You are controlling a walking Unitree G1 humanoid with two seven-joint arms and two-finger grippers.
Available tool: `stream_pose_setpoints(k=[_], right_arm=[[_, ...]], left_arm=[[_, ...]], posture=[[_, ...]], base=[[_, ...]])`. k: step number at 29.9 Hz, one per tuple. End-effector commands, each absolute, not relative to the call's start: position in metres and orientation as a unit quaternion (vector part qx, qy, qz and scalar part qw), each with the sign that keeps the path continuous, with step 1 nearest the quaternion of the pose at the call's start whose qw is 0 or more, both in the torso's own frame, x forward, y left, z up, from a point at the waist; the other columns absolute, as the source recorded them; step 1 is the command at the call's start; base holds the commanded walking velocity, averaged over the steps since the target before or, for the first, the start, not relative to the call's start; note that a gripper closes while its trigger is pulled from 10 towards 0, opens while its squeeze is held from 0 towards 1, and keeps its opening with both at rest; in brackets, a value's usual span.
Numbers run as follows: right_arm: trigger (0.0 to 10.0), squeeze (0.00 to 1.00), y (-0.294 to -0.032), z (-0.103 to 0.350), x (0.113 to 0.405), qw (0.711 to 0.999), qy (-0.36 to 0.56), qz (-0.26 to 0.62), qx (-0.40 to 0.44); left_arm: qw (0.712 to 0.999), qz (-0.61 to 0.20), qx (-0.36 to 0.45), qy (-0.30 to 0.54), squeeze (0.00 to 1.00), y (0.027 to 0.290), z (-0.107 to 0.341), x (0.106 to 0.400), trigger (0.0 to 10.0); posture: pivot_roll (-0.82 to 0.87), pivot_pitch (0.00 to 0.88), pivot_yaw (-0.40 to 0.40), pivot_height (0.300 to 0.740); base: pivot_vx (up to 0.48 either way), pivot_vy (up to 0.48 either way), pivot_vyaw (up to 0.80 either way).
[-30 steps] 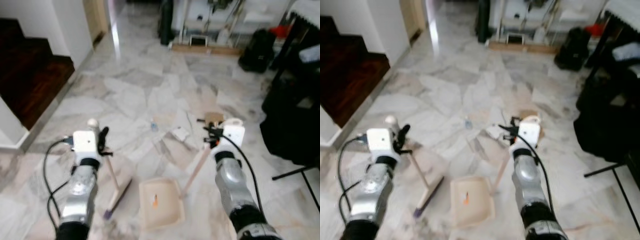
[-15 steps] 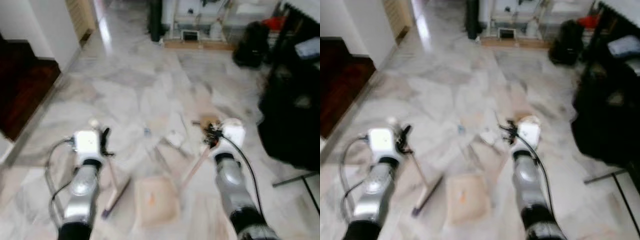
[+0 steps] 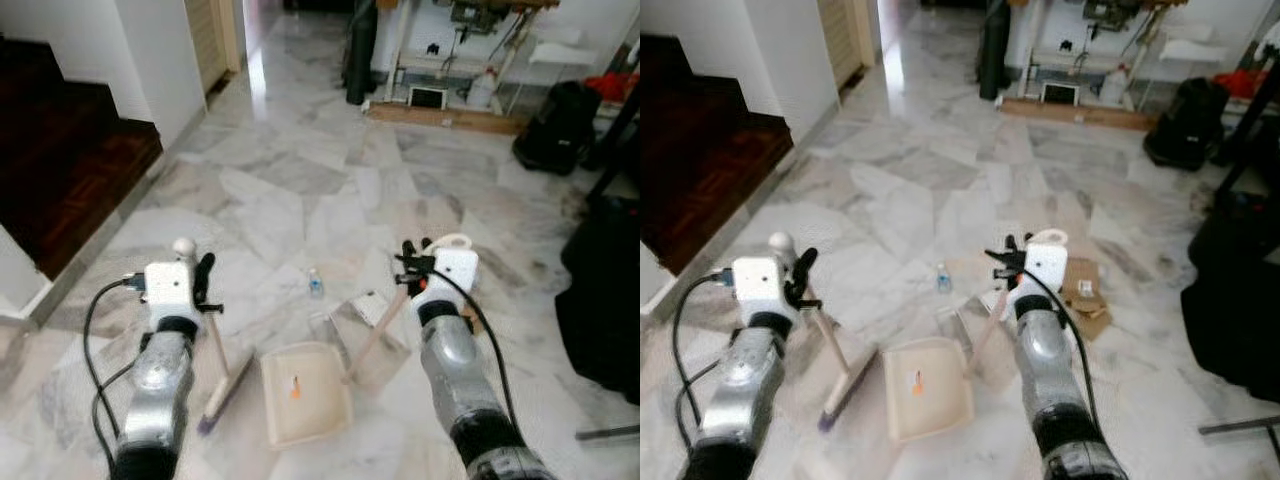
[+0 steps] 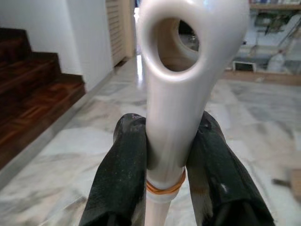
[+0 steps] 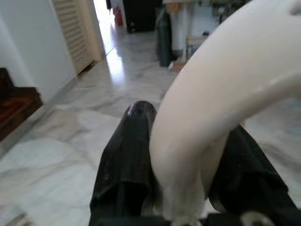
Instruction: Sweep floor
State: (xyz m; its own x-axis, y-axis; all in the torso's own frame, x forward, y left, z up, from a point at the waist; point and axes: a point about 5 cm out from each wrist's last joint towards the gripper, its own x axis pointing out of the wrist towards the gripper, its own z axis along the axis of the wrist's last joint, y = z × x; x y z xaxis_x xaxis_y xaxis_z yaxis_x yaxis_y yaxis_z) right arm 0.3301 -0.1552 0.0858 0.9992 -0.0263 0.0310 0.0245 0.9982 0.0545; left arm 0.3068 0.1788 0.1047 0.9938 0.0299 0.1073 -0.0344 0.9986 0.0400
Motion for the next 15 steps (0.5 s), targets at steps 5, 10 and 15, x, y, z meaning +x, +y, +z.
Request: stream_pose_setpoints(k=[5,10,15], right_arm=[[10.0,0.0,-0.1516,0.0978,0.3355,0.999,-0.039,-0.011,0.029],[10.0,0.0,-0.151,0.0981,0.3359,0.999,-0.039,-0.011,0.031],[10.0,0.0,-0.1506,0.0974,0.3358,0.999,-0.037,-0.014,0.035]], left_arm=[[0.996,0.016,0.013,-0.082,0.0,0.1791,0.1173,0.311,10.0],[0.996,0.016,0.014,-0.084,0.0,0.1797,0.1187,0.3119,10.0],[0.996,0.016,0.016,-0.085,0.0,0.1804,0.1199,0.3126,10.0]], posture=[[0.0,0.054,-0.055,0.74],[0.0,0.059,-0.049,0.74],[0.0,0.067,-0.043,0.74]], base=[[0.347,0.0,0.0],[0.346,0.0,0.0],[0.347,0.0,0.0]])
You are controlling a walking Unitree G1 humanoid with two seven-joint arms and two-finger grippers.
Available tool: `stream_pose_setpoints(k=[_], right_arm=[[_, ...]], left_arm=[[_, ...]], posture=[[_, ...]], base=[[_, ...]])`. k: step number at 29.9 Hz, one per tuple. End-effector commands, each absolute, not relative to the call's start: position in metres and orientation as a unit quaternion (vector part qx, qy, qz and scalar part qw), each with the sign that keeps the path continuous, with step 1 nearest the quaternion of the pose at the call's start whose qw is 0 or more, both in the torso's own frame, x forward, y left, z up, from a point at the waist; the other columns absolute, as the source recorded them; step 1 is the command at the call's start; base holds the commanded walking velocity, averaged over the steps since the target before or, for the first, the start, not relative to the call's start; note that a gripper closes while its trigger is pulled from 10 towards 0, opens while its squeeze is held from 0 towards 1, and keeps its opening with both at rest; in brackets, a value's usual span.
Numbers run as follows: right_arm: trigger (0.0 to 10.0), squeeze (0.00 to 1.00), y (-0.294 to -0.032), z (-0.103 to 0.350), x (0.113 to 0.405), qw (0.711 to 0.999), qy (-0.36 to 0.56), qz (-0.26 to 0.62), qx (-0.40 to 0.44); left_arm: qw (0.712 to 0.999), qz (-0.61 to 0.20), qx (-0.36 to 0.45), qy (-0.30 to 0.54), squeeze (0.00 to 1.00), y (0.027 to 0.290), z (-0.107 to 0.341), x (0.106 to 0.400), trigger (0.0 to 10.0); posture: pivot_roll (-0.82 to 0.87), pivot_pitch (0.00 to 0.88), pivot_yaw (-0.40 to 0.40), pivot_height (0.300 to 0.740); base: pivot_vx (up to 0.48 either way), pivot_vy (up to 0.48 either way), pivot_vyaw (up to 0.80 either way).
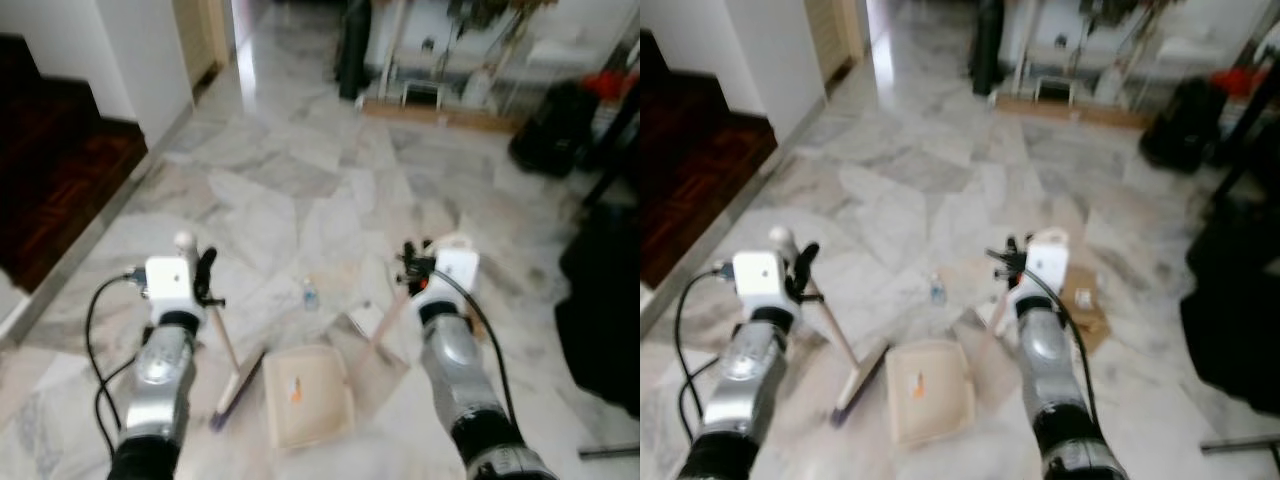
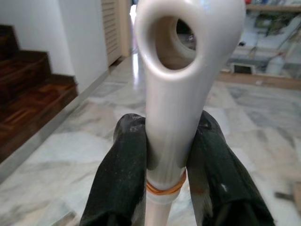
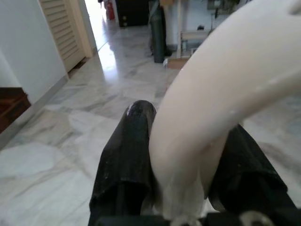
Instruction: Sweep floor
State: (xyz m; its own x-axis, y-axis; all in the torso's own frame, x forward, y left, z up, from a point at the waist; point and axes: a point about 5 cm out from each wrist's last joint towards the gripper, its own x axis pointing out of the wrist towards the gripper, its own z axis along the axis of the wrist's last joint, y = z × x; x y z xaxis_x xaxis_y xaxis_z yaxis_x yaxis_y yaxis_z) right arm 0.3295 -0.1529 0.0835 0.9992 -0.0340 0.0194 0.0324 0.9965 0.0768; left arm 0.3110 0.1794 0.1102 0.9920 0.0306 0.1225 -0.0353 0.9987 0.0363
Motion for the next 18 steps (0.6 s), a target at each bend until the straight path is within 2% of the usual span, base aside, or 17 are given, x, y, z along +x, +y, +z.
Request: stream_pose_setpoints(k=[1,4,8,18], right_arm=[[10.0,0.0,-0.1508,0.0968,0.3356,0.999,-0.036,-0.015,0.037],[10.0,0.0,-0.1522,0.0933,0.3353,0.999,-0.024,-0.022,0.042],[10.0,0.0,-0.1521,0.0923,0.3355,0.999,-0.021,-0.022,0.043],[10.0,0.0,-0.1511,0.0923,0.3345,0.999,-0.024,-0.021,0.038]], left_arm=[[0.996,0.015,0.017,-0.085,0.0,0.1804,0.1202,0.3128,10.0],[0.996,0.014,0.017,-0.086,0.0,0.1811,0.1207,0.3131,10.0],[0.996,0.014,0.018,-0.086,0.0,0.1817,0.1211,0.3135,10.0],[0.996,0.014,0.019,-0.086,0.0,0.1819,0.121,0.3135,10.0]], posture=[[0.0,0.067,-0.043,0.74],[0.01,0.071,-0.041,0.74],[0.01,0.073,-0.039,0.74],[0.01,0.078,-0.039,0.74]], base=[[0.345,0.0,0.0],[0.346,0.0,0.0],[0.349,0.0,-0.71],[0.346,0.0,0.0]])
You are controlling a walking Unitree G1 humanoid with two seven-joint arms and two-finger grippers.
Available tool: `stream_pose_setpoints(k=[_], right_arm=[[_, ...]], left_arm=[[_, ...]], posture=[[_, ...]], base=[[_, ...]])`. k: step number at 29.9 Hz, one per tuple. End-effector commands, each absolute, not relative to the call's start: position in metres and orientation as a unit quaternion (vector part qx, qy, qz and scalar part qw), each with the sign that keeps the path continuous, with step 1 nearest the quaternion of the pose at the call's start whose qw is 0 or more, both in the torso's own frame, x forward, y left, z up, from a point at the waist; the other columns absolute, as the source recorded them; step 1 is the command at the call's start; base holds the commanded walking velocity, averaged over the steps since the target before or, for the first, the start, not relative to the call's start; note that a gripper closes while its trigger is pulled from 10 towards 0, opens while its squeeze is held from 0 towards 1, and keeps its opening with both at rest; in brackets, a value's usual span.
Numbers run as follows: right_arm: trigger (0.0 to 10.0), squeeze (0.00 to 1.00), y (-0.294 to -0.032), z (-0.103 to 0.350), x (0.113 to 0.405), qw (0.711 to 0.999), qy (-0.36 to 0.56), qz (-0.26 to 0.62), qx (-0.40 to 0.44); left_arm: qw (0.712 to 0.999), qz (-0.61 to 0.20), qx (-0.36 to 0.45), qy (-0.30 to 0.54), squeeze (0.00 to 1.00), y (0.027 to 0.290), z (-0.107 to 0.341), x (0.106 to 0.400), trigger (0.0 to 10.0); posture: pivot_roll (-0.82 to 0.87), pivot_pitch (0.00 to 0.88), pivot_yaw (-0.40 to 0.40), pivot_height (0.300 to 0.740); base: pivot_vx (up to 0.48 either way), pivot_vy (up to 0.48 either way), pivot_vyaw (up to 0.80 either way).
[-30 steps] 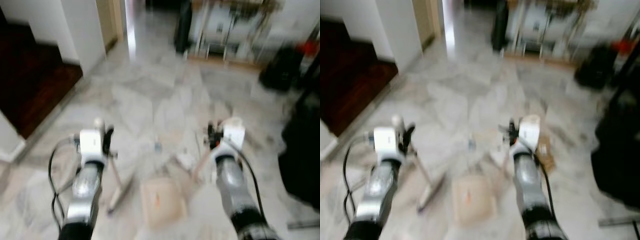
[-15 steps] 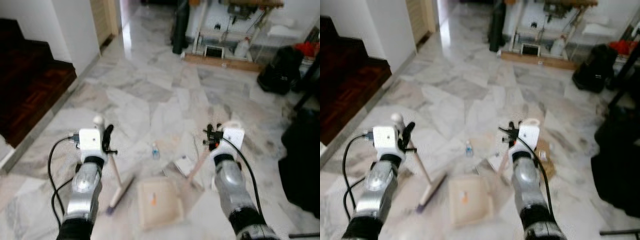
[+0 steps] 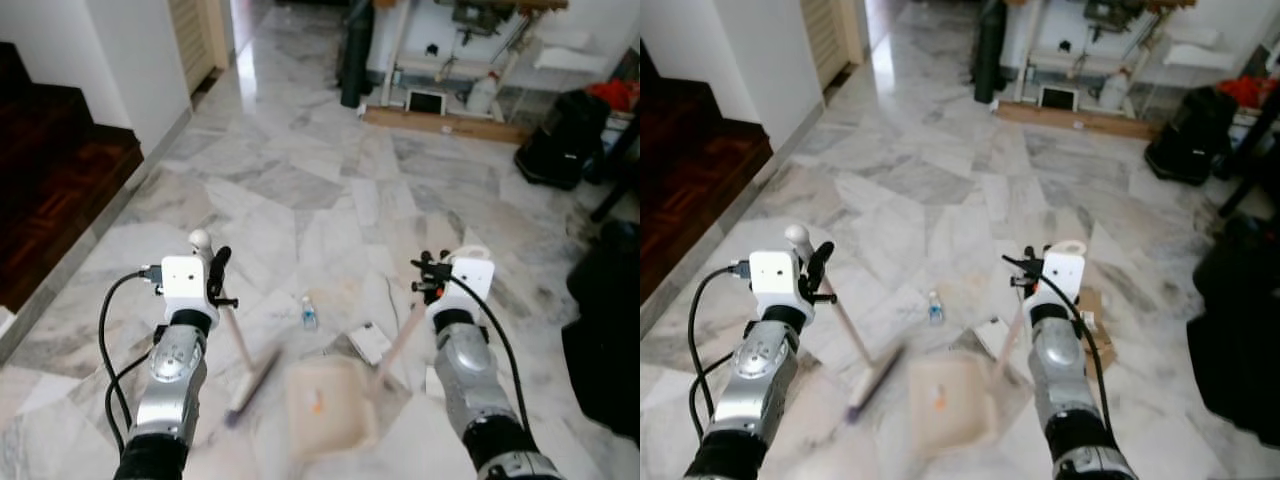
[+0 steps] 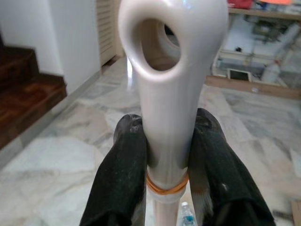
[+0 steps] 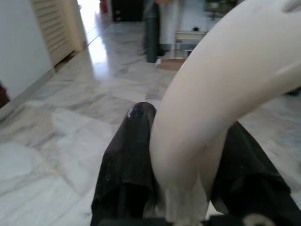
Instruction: Sweep floor
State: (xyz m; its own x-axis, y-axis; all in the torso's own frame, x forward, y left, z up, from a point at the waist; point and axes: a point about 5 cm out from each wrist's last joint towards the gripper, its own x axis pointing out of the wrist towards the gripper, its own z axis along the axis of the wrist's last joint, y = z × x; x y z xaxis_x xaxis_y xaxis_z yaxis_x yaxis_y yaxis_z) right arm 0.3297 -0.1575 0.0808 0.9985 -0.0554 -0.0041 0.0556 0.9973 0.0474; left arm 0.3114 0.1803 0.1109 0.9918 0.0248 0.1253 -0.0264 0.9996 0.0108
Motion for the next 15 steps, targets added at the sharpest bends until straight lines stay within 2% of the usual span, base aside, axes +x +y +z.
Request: stream_pose_setpoints(k=[1,15], right_arm=[[10.0,0.0,-0.1512,0.0922,0.3345,0.999,-0.023,-0.022,0.039],[10.0,0.0,-0.158,0.0938,0.3348,0.998,-0.028,-0.043,0.031]], left_arm=[[0.996,0.014,0.019,-0.086,0.0,0.1821,0.1211,0.3134,10.0],[0.995,0.015,0.018,-0.093,0.0,0.1818,0.1234,0.3151,10.0]], posture=[[0.01,0.078,-0.039,0.74],[0.0,0.063,-0.036,0.74]], base=[[0.349,0.0,0.0],[0.348,0.0,0.0]])
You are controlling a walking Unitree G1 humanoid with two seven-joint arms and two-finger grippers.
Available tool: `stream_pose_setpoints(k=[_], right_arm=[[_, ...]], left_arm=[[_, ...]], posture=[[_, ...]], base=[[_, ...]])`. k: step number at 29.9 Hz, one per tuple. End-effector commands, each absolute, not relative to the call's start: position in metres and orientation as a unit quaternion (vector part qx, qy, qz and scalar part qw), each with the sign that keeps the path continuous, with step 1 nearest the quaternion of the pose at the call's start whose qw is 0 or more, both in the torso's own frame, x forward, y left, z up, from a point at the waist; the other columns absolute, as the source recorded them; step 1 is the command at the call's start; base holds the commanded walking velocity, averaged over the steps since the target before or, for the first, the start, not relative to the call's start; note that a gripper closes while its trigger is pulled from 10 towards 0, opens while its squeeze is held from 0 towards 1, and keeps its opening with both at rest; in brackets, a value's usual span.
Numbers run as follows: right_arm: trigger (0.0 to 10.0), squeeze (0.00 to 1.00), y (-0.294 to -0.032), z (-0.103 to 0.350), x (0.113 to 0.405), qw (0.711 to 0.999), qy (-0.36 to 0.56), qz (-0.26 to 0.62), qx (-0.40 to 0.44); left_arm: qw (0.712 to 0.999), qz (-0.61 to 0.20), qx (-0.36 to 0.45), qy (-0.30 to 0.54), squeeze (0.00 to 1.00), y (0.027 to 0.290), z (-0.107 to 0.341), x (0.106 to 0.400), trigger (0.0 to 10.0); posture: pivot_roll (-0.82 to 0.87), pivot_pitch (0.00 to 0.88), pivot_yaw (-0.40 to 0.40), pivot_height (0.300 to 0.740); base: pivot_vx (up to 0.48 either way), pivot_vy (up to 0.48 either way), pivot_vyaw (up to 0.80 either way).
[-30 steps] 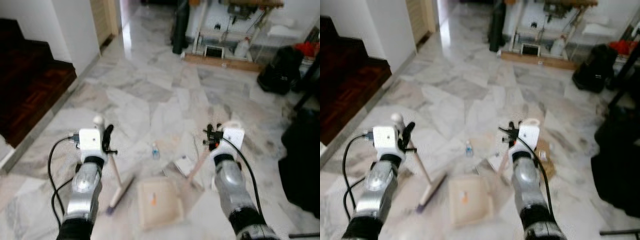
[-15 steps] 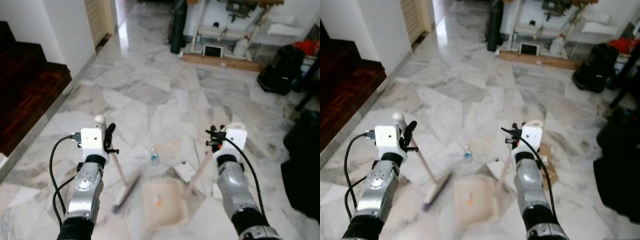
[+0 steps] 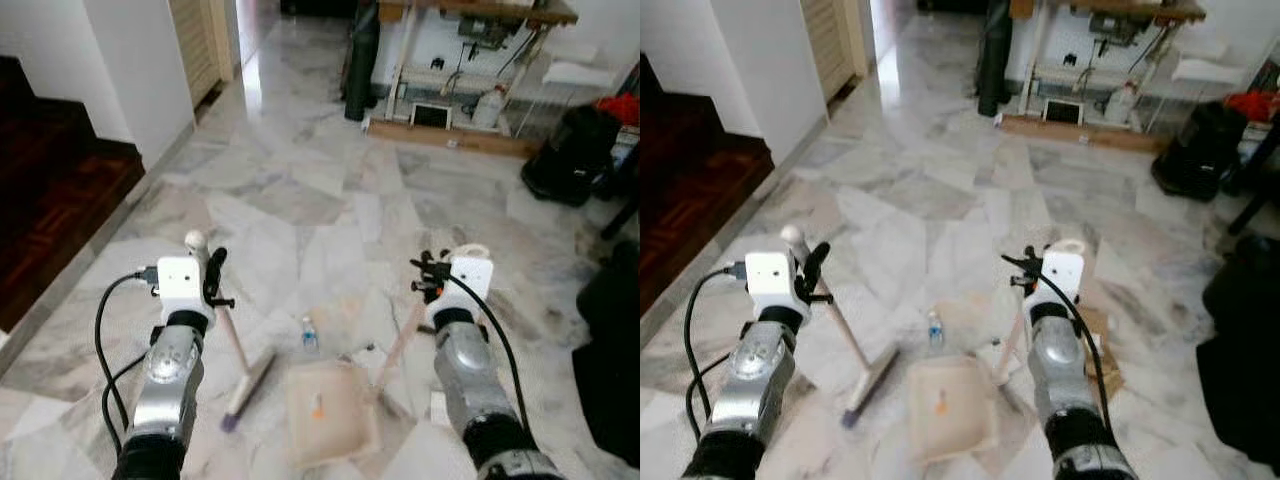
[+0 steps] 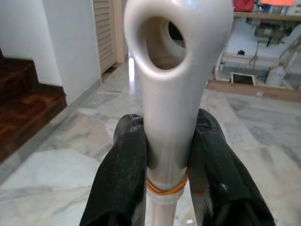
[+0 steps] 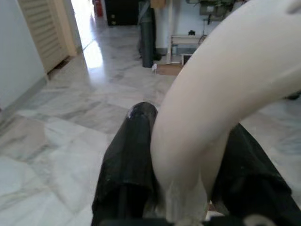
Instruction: Sweep floor
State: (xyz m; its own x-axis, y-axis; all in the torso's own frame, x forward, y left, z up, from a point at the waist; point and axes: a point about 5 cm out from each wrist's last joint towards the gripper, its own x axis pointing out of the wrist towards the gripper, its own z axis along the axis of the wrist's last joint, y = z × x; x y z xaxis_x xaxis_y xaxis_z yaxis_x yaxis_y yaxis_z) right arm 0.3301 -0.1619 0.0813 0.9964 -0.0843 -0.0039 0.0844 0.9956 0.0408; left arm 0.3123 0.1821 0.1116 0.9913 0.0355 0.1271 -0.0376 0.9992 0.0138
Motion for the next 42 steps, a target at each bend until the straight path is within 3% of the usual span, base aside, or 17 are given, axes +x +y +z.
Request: stream_pose_setpoints(k=[1,9,19,33,42], right_arm=[[10.0,0.0,-0.158,0.094,0.335,0.998,-0.028,-0.044,0.031],[10.0,0.0,-0.17,0.086,0.334,0.996,-0.002,-0.085,0.01],[10.0,0.0,-0.199,0.074,0.329,0.986,0.049,-0.161,-0.024],[10.0,0.0,-0.197,0.071,0.326,0.985,0.055,-0.163,-0.033],[10.0,0.0,-0.216,0.056,0.317,0.97,0.107,-0.211,-0.064]], left_arm=[[0.995,0.015,0.018,-0.093,0.0,0.182,0.123,0.315,10.0],[0.996,0.015,0.022,-0.091,0.0,0.182,0.122,0.315,10.0],[0.996,0.016,0.028,-0.083,0.0,0.184,0.118,0.313,10.0],[0.996,0.023,0.038,-0.079,0.0,0.187,0.116,0.313,10.0],[0.996,0.028,0.04,-0.071,0.0,0.189,0.113,0.312,10.0]], posture=[[0.0,0.063,-0.036,0.74],[0.0,0.06,-0.034,0.74],[-0.01,0.071,-0.035,0.74],[-0.01,0.076,-0.034,0.74],[-0.01,0.079,-0.035,0.74]], base=[[0.345,0.0,0.0],[0.337,0.0,0.0],[0.0,0.0,0.0],[0.0,0.0,0.0],[0.0,0.0,0.0]])
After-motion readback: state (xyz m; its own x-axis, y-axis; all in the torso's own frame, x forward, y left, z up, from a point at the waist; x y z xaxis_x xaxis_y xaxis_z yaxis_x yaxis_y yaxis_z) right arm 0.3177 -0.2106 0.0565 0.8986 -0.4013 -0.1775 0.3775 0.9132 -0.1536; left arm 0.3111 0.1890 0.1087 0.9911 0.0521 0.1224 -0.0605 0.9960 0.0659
